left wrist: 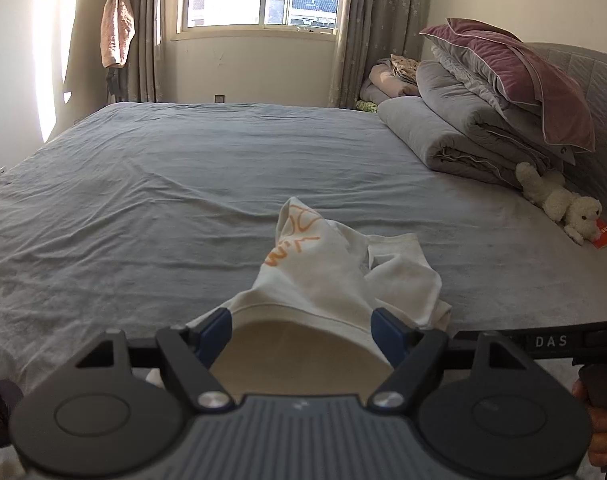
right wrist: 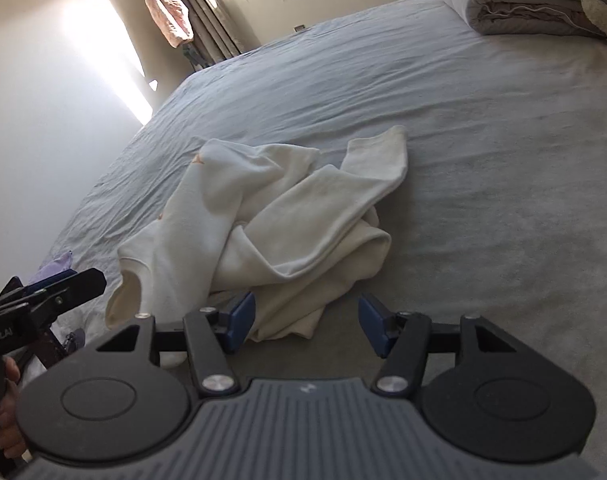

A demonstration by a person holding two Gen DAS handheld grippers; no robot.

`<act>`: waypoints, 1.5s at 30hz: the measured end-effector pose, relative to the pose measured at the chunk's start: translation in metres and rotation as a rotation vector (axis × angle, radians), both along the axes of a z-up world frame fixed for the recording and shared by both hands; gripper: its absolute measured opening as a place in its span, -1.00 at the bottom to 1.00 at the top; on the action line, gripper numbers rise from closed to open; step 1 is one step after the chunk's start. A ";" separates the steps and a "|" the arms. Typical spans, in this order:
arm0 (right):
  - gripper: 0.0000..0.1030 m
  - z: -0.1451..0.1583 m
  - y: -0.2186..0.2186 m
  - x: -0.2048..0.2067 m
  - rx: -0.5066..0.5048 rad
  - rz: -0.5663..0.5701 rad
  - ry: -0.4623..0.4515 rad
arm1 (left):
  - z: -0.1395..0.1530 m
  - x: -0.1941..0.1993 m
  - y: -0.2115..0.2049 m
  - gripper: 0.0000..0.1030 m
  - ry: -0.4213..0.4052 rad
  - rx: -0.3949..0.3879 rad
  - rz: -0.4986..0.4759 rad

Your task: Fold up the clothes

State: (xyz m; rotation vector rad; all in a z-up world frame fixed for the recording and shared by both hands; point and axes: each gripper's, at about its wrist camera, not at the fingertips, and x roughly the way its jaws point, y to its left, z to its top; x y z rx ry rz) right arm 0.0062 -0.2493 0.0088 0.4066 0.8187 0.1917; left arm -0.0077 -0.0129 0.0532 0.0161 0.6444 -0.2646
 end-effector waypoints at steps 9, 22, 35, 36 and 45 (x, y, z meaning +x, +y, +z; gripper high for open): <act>0.19 -0.003 -0.010 -0.001 -0.010 -0.047 0.020 | -0.029 0.002 -0.035 0.37 0.096 0.012 -0.016; 0.19 0.000 0.023 -0.004 -0.065 0.059 -0.118 | -0.016 -0.011 0.014 -0.80 0.125 -0.025 0.060; 0.19 -0.006 0.093 0.038 -0.343 0.256 -0.110 | 0.007 -0.022 0.057 -0.81 0.149 -0.057 0.055; 0.18 -0.010 0.093 0.041 -0.330 0.270 -0.097 | 0.007 -0.023 0.060 -0.81 0.153 -0.061 0.056; -0.88 0.019 0.056 0.013 -0.139 0.265 -0.075 | 0.018 -0.036 0.084 -0.82 0.162 -0.058 0.048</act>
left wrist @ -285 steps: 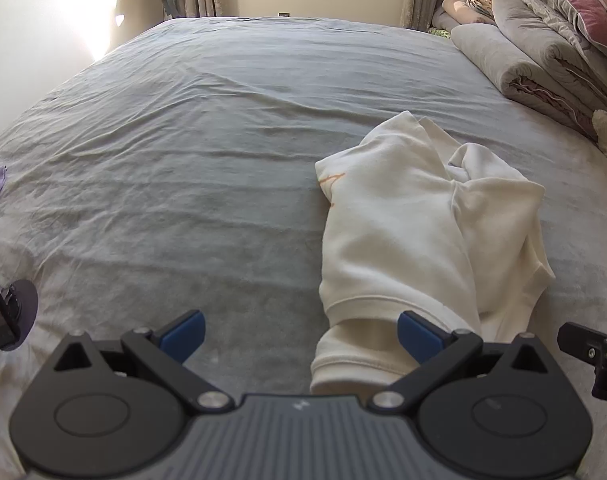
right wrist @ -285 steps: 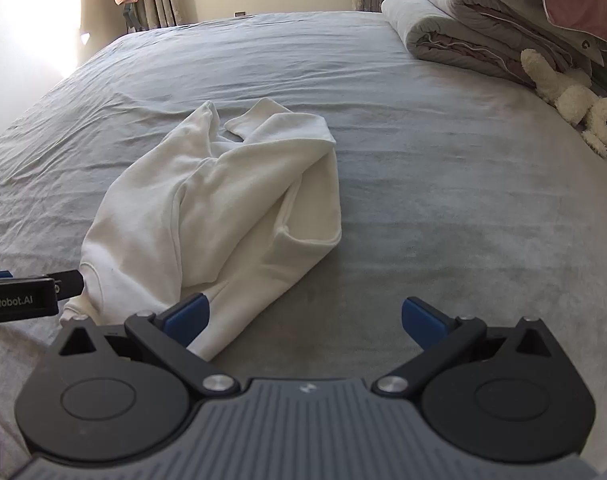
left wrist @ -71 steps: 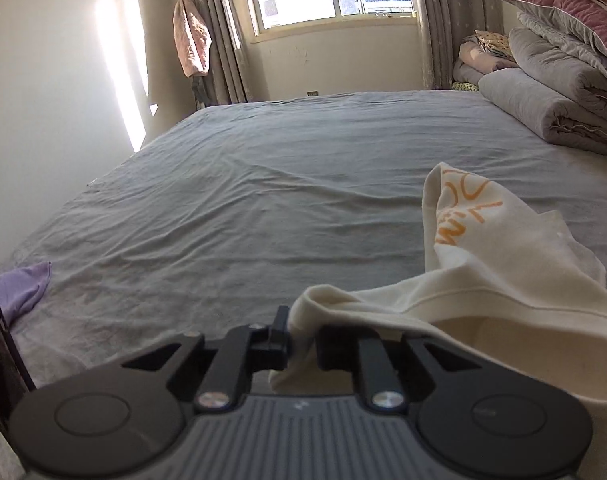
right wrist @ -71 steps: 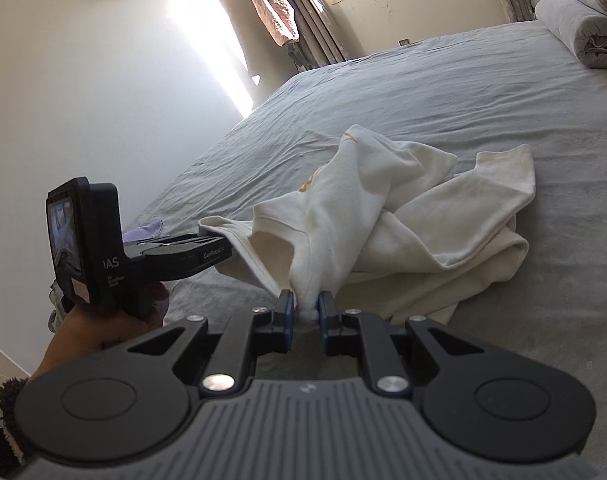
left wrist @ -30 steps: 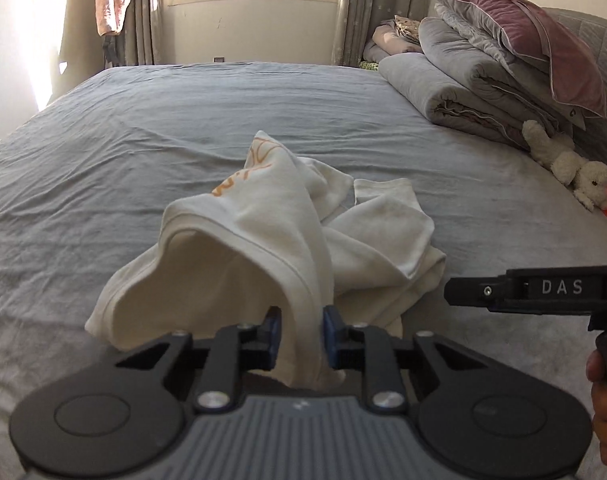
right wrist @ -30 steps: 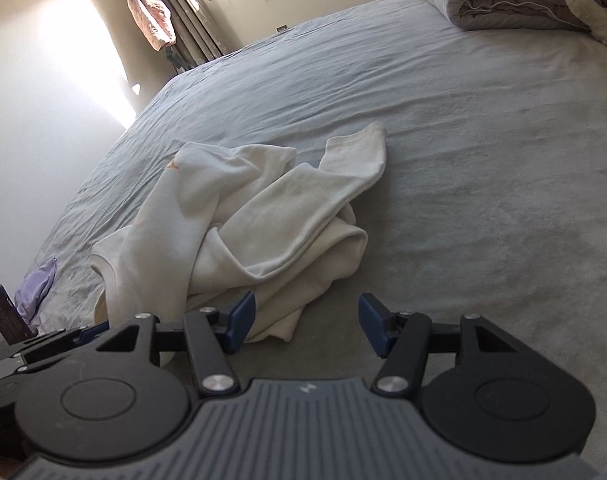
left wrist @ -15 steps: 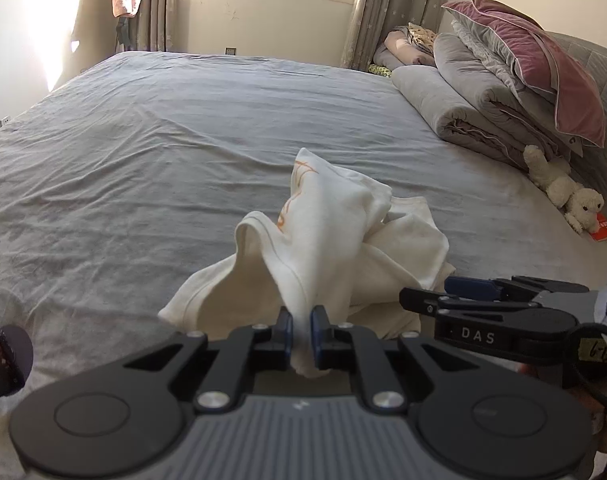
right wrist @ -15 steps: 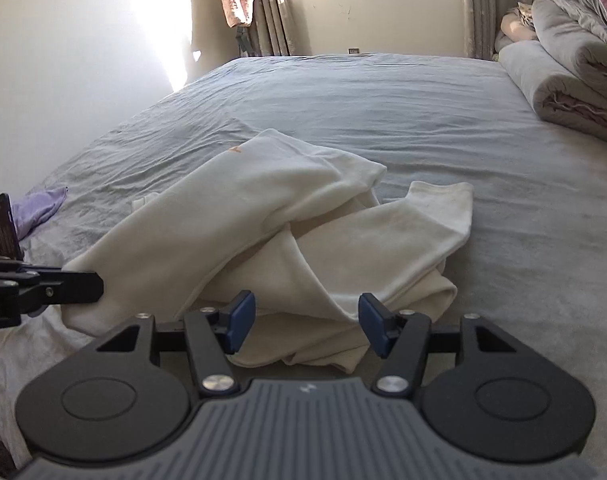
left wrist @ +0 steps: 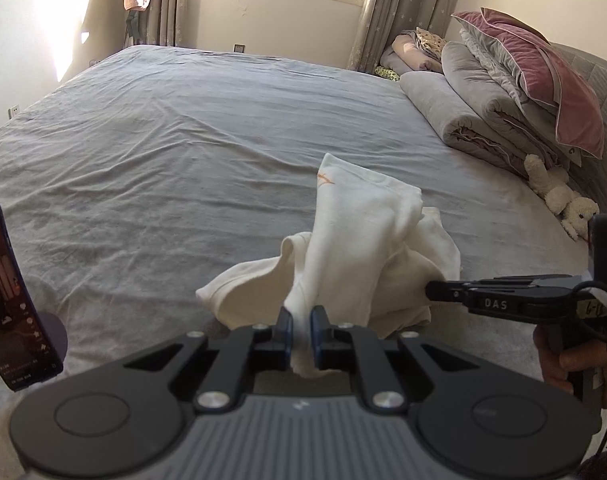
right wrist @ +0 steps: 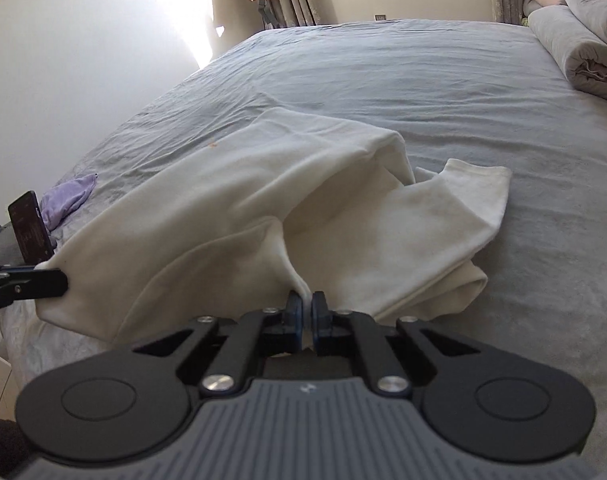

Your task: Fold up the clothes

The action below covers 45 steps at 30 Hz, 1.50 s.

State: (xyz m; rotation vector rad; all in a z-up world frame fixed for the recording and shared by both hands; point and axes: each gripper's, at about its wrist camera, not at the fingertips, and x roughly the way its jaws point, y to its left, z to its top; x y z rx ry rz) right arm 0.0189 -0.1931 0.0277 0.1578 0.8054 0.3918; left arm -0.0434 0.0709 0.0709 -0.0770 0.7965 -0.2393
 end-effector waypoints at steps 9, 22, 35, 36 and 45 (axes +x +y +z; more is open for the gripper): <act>-0.88 0.057 -0.046 -0.082 0.092 0.013 -0.012 | 0.005 -0.033 0.001 -0.82 0.053 -0.005 -0.155; -0.88 0.044 -0.057 -0.163 0.045 0.119 0.150 | -0.006 -0.083 -0.015 -0.82 0.161 0.079 -0.310; -0.71 0.019 -0.044 -0.170 -0.031 0.133 0.270 | -0.034 -0.093 -0.022 -0.44 0.242 0.106 -0.325; -0.61 0.022 -0.045 -0.171 -0.038 0.133 0.264 | -0.033 -0.093 -0.021 -0.24 0.238 0.101 -0.325; 0.08 0.055 -0.047 -0.154 -0.070 0.120 0.173 | -0.022 -0.073 0.001 0.17 0.197 0.034 -0.245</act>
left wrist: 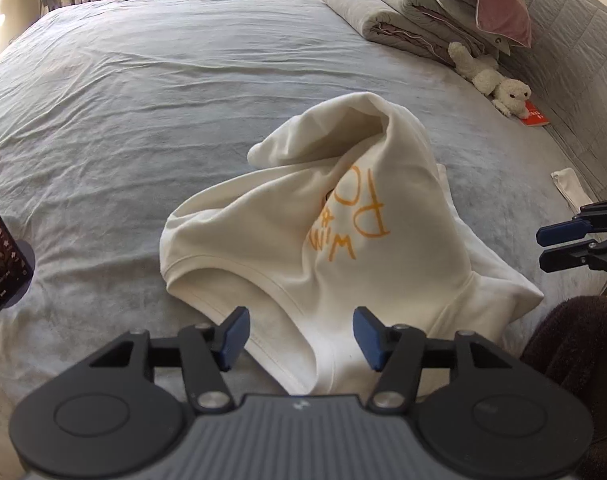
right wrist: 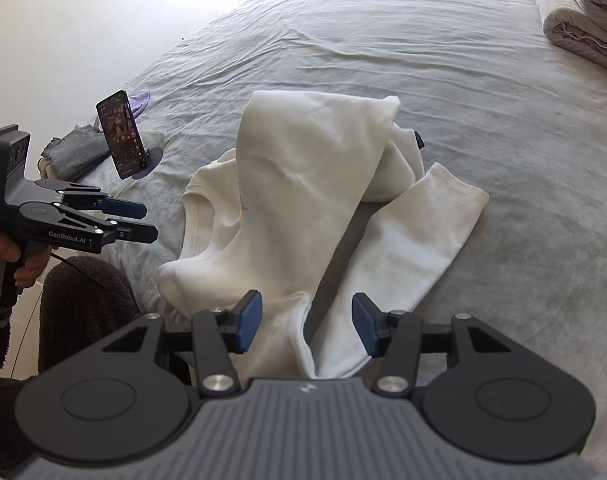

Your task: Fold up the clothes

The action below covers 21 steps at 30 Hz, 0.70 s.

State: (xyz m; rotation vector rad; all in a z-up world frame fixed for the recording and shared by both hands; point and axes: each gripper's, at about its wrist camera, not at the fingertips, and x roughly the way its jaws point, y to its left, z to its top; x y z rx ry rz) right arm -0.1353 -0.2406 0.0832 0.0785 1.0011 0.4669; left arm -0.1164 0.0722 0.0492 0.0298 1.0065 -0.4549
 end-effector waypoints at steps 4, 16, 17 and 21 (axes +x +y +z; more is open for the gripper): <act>0.12 0.010 -0.002 0.022 0.003 -0.038 -0.032 | 0.000 0.022 0.010 0.22 -0.030 0.000 0.080; 0.15 0.014 -0.010 0.124 0.042 -0.162 -0.030 | -0.032 0.101 0.020 0.21 -0.060 0.059 0.282; 0.16 0.009 -0.010 0.132 0.039 -0.176 -0.025 | -0.037 0.107 0.021 0.20 -0.062 0.060 0.303; 0.16 -0.013 -0.011 0.170 0.048 -0.257 0.018 | -0.064 0.126 0.029 -0.04 -0.017 -0.027 0.350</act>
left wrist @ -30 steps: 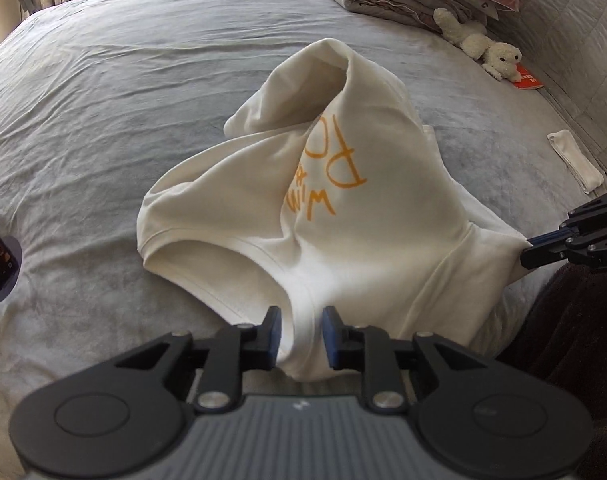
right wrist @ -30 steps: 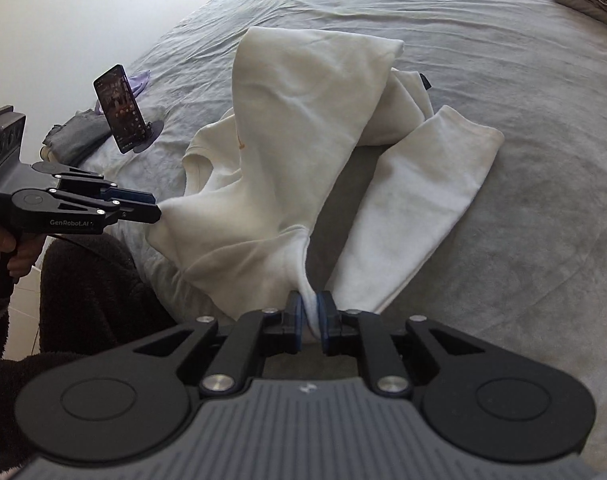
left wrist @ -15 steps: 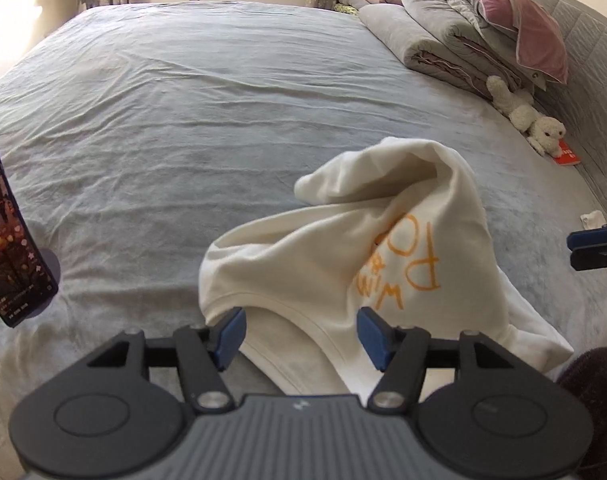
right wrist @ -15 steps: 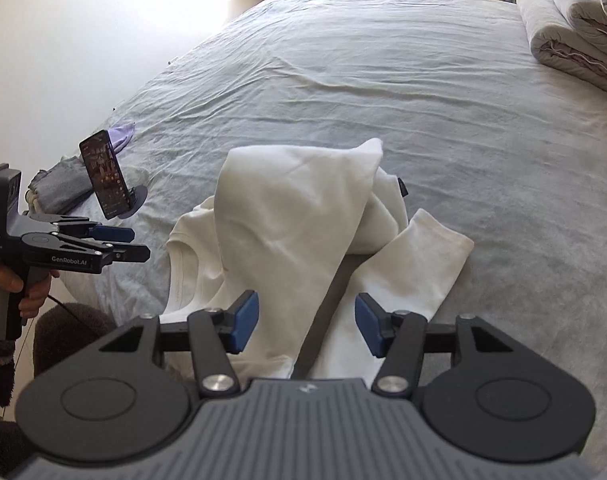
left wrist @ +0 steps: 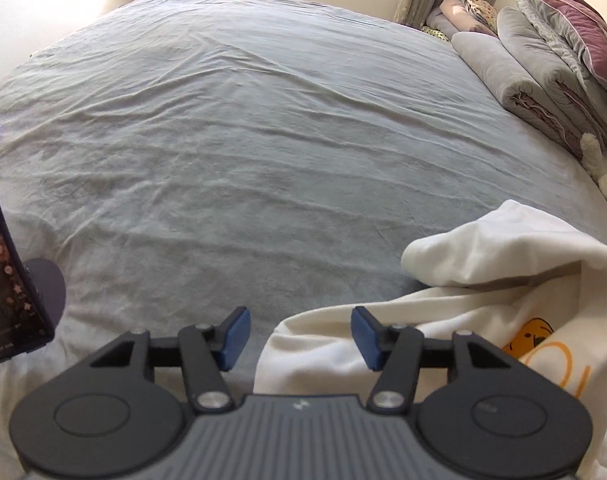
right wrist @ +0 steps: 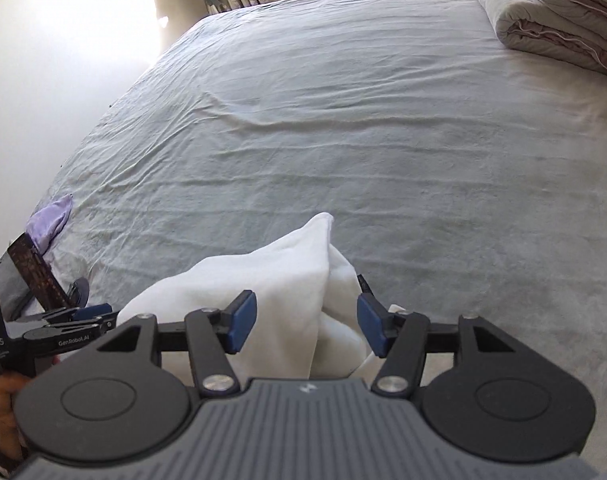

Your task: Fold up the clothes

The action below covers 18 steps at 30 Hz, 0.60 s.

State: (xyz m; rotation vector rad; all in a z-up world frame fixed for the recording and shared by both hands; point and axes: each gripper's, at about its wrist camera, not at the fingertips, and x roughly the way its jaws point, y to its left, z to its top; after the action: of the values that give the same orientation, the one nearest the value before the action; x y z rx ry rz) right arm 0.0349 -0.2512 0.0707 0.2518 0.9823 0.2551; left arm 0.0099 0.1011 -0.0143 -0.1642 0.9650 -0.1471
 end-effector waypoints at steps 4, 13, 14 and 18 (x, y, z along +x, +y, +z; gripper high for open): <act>0.16 -0.021 0.003 0.029 -0.001 -0.066 0.021 | -0.019 0.011 0.002 -0.16 0.033 -0.063 -0.016; -0.51 -0.044 0.021 0.045 -0.027 -0.087 0.038 | -0.027 0.025 0.000 -0.45 0.012 -0.068 -0.064; -0.65 -0.043 0.024 0.042 -0.049 -0.092 0.034 | -0.028 0.026 0.000 -0.49 0.011 -0.068 -0.066; -0.79 -0.028 0.027 0.028 -0.141 -0.108 -0.042 | -0.028 0.026 0.004 -0.56 0.017 -0.087 -0.053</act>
State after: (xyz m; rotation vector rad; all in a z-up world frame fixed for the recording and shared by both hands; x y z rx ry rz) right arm 0.0625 -0.2244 0.0424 0.1698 0.9370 0.0919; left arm 0.0362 0.1047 -0.0423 -0.2202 0.9813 -0.2369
